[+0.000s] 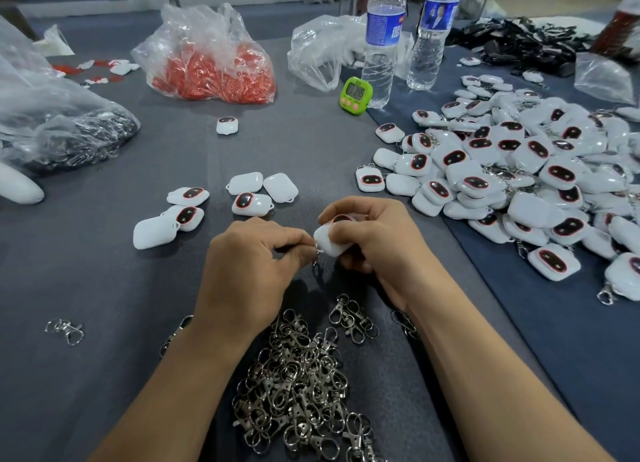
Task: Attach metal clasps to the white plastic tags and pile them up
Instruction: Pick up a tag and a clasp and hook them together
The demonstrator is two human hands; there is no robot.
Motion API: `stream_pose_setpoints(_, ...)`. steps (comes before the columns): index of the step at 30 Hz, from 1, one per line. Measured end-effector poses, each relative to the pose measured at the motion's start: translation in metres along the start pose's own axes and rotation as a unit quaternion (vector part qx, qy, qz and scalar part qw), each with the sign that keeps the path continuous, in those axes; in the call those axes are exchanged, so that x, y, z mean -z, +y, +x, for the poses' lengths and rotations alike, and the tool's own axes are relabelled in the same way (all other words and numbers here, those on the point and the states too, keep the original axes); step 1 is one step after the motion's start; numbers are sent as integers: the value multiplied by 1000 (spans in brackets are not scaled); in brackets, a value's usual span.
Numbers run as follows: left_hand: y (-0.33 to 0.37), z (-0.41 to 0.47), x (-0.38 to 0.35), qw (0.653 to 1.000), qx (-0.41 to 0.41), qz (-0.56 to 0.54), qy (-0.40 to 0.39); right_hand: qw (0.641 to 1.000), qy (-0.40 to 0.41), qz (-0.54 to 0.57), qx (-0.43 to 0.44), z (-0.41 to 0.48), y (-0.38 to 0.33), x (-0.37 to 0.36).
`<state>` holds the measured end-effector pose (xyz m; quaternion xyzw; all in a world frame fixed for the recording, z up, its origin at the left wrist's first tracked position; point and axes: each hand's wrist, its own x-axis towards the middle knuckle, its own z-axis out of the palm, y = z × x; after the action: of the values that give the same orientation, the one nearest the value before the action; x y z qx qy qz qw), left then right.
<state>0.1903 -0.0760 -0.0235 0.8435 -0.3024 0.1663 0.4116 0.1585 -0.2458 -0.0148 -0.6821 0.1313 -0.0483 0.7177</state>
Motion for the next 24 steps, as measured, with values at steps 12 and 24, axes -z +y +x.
stream_pose_setpoints(12, 4, 4, 2, 980, 146, -135, 31, 995, -14, 96, -23, -4, -4, -4)
stream_pose_setpoints(24, 12, 9, -1, 899, 266, -346, -31, 991, -24, 134, 0, -3, -6, -2)
